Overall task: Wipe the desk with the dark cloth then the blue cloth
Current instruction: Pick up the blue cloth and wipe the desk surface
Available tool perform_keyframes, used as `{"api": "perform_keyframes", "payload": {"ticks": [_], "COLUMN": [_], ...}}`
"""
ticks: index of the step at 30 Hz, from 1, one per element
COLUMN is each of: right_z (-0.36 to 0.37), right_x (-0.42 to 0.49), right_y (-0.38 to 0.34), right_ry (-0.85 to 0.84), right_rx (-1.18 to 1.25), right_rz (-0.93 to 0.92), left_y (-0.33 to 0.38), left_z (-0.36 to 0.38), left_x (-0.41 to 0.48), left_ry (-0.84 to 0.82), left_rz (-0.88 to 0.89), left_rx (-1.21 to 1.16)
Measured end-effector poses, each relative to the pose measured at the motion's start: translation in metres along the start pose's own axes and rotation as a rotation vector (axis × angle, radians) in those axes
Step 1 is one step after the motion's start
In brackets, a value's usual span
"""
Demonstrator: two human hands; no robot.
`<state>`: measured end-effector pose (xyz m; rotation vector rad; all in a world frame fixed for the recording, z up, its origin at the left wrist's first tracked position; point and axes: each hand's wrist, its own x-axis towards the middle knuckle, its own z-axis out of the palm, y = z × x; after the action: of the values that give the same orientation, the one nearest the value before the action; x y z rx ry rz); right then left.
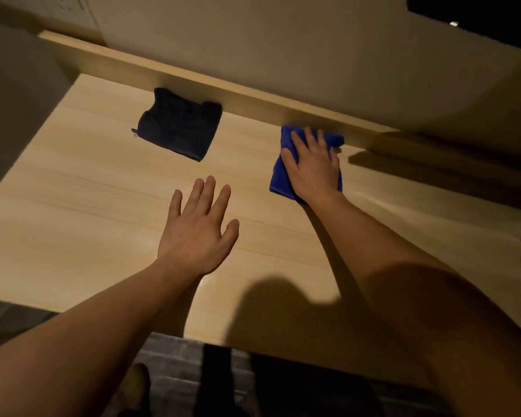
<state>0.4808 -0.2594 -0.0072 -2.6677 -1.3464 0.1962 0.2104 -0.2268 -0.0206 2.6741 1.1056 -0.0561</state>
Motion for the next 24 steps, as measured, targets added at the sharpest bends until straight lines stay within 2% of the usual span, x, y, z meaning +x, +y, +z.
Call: {"api": "perform_keyframes", "payload": {"ticks": [3, 11, 24], "right_z": [0.010, 0.009, 0.020], "right_x": [0.009, -0.003, -0.120], "right_y": [0.003, 0.003, -0.004], "right_ry": [-0.075, -0.104, -0.081], "right_rx": [-0.064, -0.068, -0.072], "right_rz": [0.013, 0.027, 0.036], "left_y": [0.001, 0.001, 0.002], "left_z": [-0.001, 0.000, -0.001], "left_x": [0.000, 0.001, -0.001], "left_ry": [-0.011, -0.012, 0.017], "left_rz": [-0.012, -0.021, 0.004], "left_rx": [0.010, 0.024, 0.013]}}
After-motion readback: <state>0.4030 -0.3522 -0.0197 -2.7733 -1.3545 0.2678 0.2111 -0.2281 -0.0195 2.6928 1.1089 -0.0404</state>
